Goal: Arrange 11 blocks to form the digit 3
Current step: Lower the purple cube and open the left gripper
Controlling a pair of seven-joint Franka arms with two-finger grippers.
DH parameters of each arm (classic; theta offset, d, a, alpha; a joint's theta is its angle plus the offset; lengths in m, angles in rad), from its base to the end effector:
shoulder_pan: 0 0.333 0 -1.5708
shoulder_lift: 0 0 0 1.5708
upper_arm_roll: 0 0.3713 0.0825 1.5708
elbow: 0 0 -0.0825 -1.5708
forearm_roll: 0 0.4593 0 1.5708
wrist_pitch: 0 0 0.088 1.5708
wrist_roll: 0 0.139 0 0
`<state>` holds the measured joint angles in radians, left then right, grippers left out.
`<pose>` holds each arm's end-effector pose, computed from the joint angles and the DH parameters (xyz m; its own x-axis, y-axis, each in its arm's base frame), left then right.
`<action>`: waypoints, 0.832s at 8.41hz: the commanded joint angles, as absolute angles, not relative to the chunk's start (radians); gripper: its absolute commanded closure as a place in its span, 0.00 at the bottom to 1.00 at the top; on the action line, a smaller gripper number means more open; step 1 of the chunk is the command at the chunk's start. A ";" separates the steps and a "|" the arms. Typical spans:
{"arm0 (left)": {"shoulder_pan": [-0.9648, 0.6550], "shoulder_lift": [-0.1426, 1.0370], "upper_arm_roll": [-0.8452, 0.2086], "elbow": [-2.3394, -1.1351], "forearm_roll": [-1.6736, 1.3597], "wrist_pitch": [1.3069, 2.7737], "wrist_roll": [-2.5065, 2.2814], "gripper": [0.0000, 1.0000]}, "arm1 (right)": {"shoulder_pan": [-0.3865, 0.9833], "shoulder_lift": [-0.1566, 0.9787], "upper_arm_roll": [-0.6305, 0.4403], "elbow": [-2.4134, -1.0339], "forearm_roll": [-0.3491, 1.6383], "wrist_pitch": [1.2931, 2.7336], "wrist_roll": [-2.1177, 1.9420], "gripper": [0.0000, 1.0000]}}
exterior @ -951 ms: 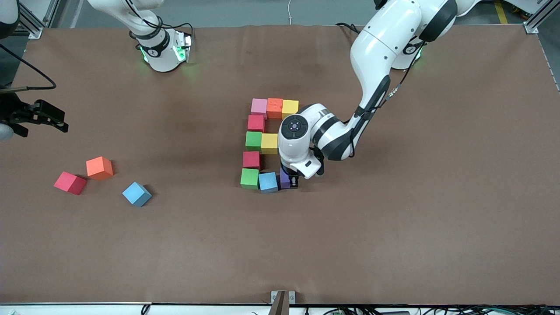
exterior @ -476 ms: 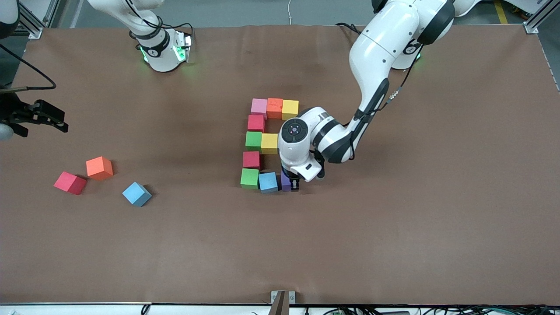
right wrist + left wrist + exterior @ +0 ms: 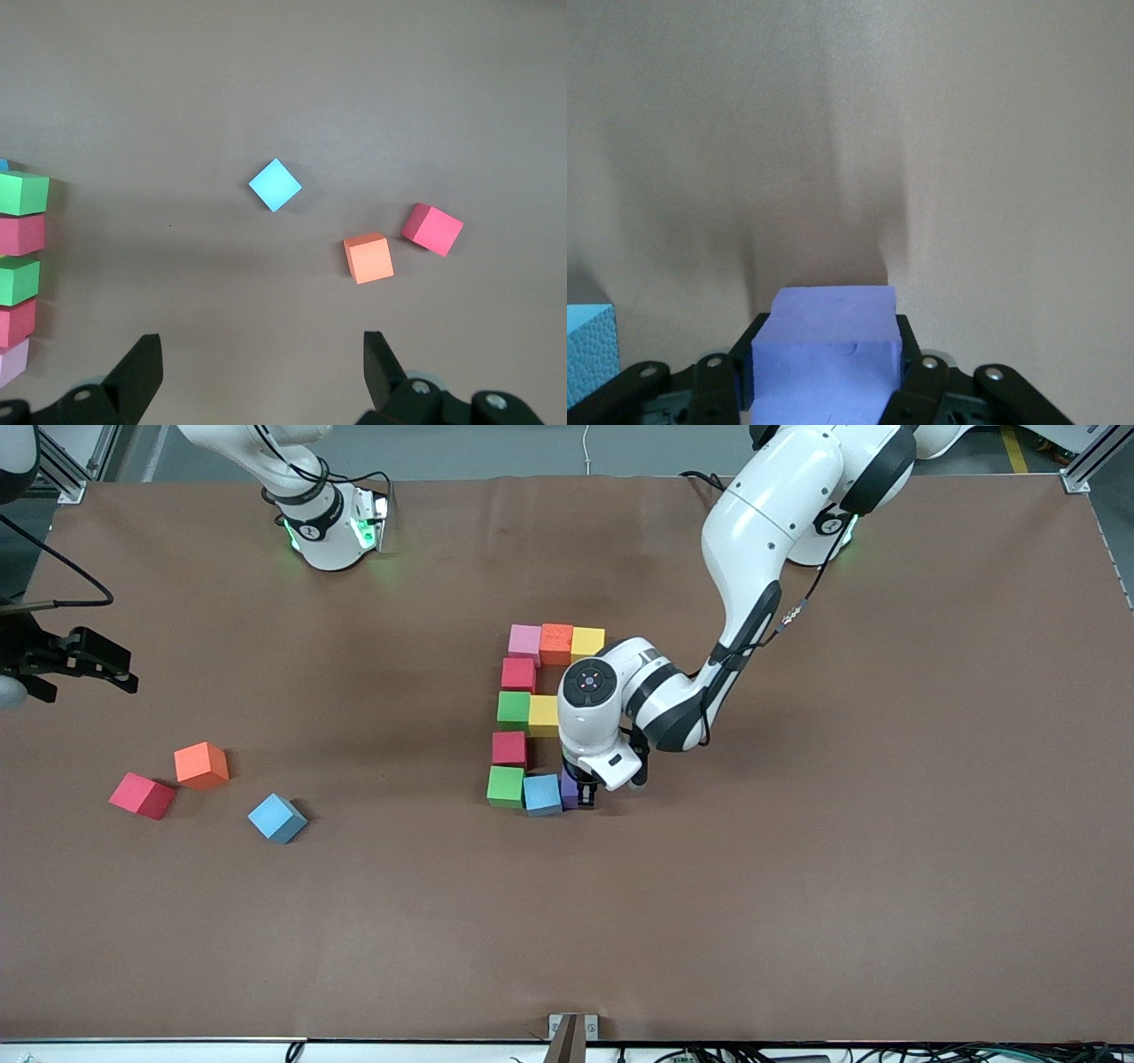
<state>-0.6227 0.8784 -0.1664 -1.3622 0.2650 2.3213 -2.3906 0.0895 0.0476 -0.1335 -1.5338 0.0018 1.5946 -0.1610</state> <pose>0.6269 -0.5753 0.1616 0.0765 0.9970 -0.0107 0.9898 -0.0746 0.1217 0.6494 -0.0263 0.6400 0.9931 0.1169 0.0127 0.1168 -0.9931 0.0067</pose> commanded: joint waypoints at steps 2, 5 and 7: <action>-0.623 0.897 -0.152 -1.330 0.265 2.359 -2.382 0.66 | 0.089 0.049 -0.135 -1.525 0.003 1.588 -0.156 0.00; -0.624 0.907 -0.152 -1.330 0.262 2.401 -2.393 0.66 | 0.087 0.049 -0.135 -1.525 0.003 1.588 -0.156 0.00; -0.629 0.919 -0.152 -1.330 0.262 2.402 -2.391 0.64 | 0.087 0.049 -0.135 -1.525 0.003 1.588 -0.156 0.00</action>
